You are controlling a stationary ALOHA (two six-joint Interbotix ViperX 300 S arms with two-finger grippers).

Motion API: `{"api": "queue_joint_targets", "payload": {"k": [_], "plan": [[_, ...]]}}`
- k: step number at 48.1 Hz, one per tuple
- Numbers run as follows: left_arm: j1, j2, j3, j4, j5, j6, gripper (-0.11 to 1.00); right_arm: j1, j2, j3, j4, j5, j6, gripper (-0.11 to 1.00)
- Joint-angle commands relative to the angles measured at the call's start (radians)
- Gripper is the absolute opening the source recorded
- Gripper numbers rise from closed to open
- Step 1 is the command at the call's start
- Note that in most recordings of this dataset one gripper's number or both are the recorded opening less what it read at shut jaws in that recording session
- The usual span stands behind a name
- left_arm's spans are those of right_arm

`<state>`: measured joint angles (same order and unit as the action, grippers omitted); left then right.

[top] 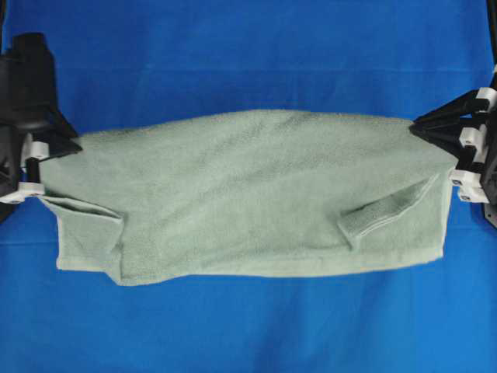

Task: Fold a bath towel.

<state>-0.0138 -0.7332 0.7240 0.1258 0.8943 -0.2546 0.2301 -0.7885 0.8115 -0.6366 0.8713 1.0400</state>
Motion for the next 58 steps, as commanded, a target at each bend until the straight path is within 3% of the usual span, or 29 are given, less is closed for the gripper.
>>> {"api": "queue_joint_targets", "payload": {"k": [1,9,19,26,34,42,46,58], "plan": [[-0.018,-0.002,-0.015,-0.014,-0.037,-0.014,0.11,-0.02,0.025,-0.023,-0.025,0.009,0.008,0.05],[-0.13,0.014,-0.02,-0.028,-0.183,-0.072,0.11,-0.156,0.091,-0.028,-0.091,0.049,0.029,0.05],[-0.276,0.071,-0.026,-0.028,-0.318,-0.187,0.11,-0.425,0.19,-0.052,-0.156,0.006,-0.028,0.05],[-0.319,0.126,-0.046,-0.028,-0.356,-0.259,0.11,-0.607,0.27,-0.095,-0.176,-0.143,-0.138,0.05],[-0.368,0.187,-0.08,-0.028,-0.434,-0.285,0.11,-0.736,0.356,-0.164,-0.178,-0.353,-0.233,0.05],[-0.402,0.218,-0.132,-0.028,-0.463,-0.287,0.11,-0.747,0.385,-0.238,-0.178,-0.383,-0.278,0.05],[-0.407,0.227,-0.167,-0.028,-0.471,-0.287,0.11,-0.716,0.362,-0.259,-0.178,-0.37,-0.29,0.05],[-0.417,0.314,-0.27,-0.028,-0.56,-0.275,0.1,-0.488,0.181,-0.245,-0.163,-0.175,-0.29,0.05]]}}
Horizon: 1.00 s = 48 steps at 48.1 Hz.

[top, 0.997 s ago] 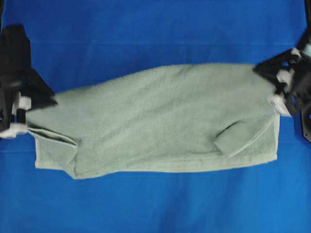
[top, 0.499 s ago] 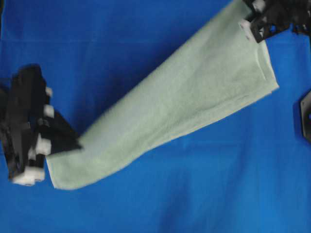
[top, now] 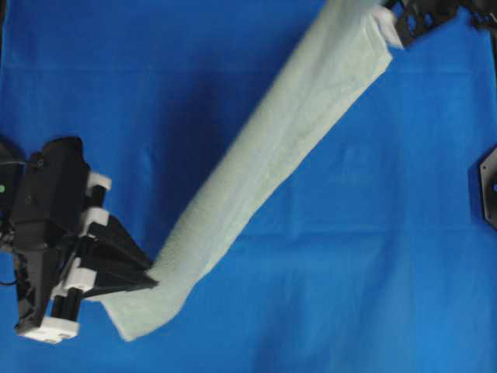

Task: Fold a bath towel.

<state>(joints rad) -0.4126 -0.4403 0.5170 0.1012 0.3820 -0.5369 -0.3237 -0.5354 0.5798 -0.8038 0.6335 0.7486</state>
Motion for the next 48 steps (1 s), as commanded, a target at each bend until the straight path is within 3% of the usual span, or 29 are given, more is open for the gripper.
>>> {"api": "queue_joint_targets", "payload": {"k": [1,7,12,22,31,38,48], "plan": [[-0.023,0.037,-0.074,-0.003,-0.06,0.012,0.1,0.092,-0.091,-0.012,0.009,0.087,0.005,0.05],[-0.057,0.117,-0.17,-0.002,-0.084,0.043,0.1,0.255,-0.206,-0.011,0.038,0.252,0.014,0.05],[-0.075,0.161,-0.235,-0.002,-0.074,0.078,0.1,0.342,-0.255,-0.014,0.043,0.351,0.02,0.05],[-0.058,0.15,-0.233,-0.002,-0.034,0.083,0.1,0.344,-0.222,-0.012,0.009,0.446,0.04,0.05],[0.006,0.091,-0.135,-0.002,0.063,0.043,0.1,0.229,-0.097,-0.011,0.002,0.448,0.028,0.05],[0.1,0.041,0.025,-0.002,0.137,-0.075,0.1,0.08,0.035,-0.005,0.005,0.399,0.017,0.05],[0.195,-0.015,0.262,-0.002,0.14,-0.178,0.1,-0.118,0.241,0.029,0.014,0.08,0.011,0.05]]}}
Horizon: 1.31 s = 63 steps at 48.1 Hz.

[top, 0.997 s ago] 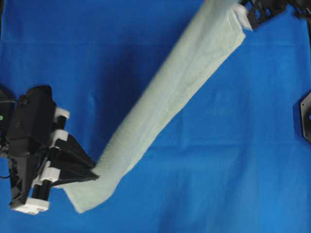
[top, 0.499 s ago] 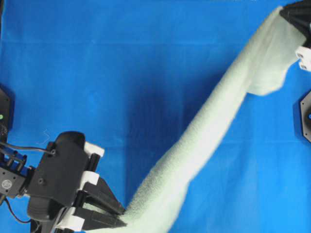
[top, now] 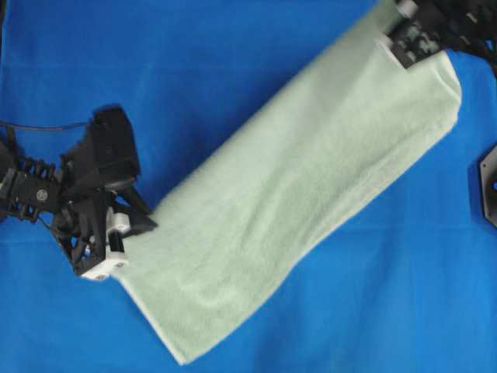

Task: Fold a bath towel.

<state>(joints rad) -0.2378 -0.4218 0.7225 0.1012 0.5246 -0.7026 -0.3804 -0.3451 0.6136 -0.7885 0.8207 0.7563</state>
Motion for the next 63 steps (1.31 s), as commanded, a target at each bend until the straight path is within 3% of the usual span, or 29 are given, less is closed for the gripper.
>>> {"api": "queue_joint_targets", "payload": {"k": [1,12,21,34,37,44,47,55,63], "plan": [[0.028,-0.04,0.077,-0.002,-0.003,-0.017,0.1,-0.078,0.071,-0.002,-0.002,-0.144,0.003,0.05],[0.143,-0.064,0.267,-0.002,-0.025,-0.025,0.1,-0.207,0.267,0.002,-0.008,-0.445,0.0,0.05],[0.221,-0.055,0.367,0.0,-0.143,-0.015,0.1,-0.225,0.354,-0.023,-0.023,-0.499,-0.014,0.05],[0.225,-0.06,0.39,0.003,-0.204,-0.008,0.1,-0.225,0.371,-0.044,-0.025,-0.577,-0.06,0.06],[0.225,-0.064,0.391,0.003,-0.204,-0.008,0.21,-0.224,0.371,-0.044,-0.025,-0.597,-0.061,0.09],[0.222,-0.094,0.388,0.003,-0.175,-0.003,0.65,-0.218,0.348,-0.037,-0.028,-0.591,-0.067,0.53],[0.218,-0.127,0.383,0.003,-0.135,-0.002,0.79,-0.209,0.31,-0.025,-0.028,-0.558,-0.066,0.65],[0.213,-0.284,0.387,0.003,-0.005,-0.009,0.75,-0.183,0.138,0.055,-0.014,-0.468,-0.048,0.64],[0.213,-0.449,0.411,0.003,0.002,-0.011,0.74,-0.196,0.018,0.183,0.057,-0.399,-0.012,0.64]]}}
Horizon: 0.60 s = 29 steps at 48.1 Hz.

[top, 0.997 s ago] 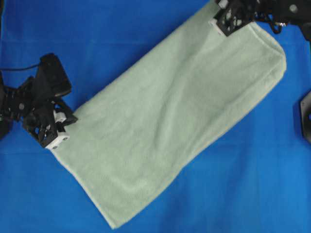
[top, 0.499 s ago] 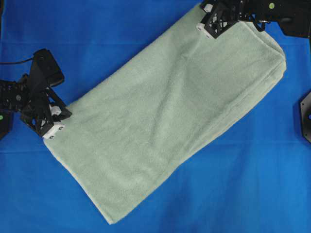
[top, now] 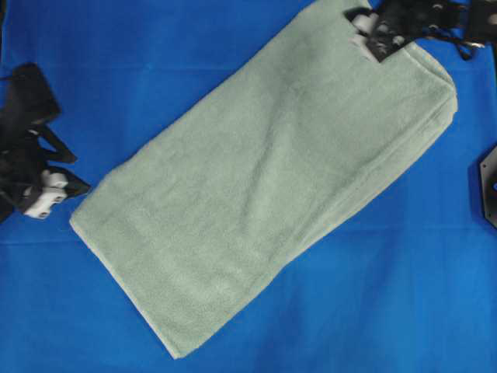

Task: Fold a bath towel.
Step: 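Open both grippers and withdraw the left gripper, then grasp the towel's upper right end with the right gripper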

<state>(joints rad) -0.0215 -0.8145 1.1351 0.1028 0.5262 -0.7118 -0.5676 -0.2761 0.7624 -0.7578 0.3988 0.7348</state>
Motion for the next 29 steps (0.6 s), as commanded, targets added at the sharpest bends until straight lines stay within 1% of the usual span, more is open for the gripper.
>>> {"api": "queue_joint_targets", "payload": {"k": [1,5,9,13,22,26,29], "plan": [[-0.003,-0.08,0.0,0.002,0.0,-0.002,0.74,-0.014,-0.063,0.06,0.041,0.034,0.015,0.64],[-0.003,-0.12,0.006,0.005,0.003,0.0,0.74,-0.031,-0.08,0.12,0.078,0.048,0.034,0.64],[-0.003,-0.137,0.009,0.011,0.005,0.0,0.74,-0.054,-0.072,0.173,0.097,0.029,0.055,0.64],[-0.003,-0.132,0.011,0.011,0.005,0.0,0.74,-0.089,-0.049,0.216,0.095,-0.023,0.074,0.64],[-0.003,-0.114,0.015,0.011,0.005,0.0,0.74,-0.184,0.006,0.27,0.084,-0.169,0.074,0.64],[-0.003,-0.104,0.017,0.011,0.003,0.0,0.74,-0.216,0.038,0.275,0.067,-0.215,0.067,0.64],[-0.003,-0.1,0.018,0.011,-0.002,0.0,0.74,-0.239,0.072,0.272,0.046,-0.244,0.067,0.64]]}}
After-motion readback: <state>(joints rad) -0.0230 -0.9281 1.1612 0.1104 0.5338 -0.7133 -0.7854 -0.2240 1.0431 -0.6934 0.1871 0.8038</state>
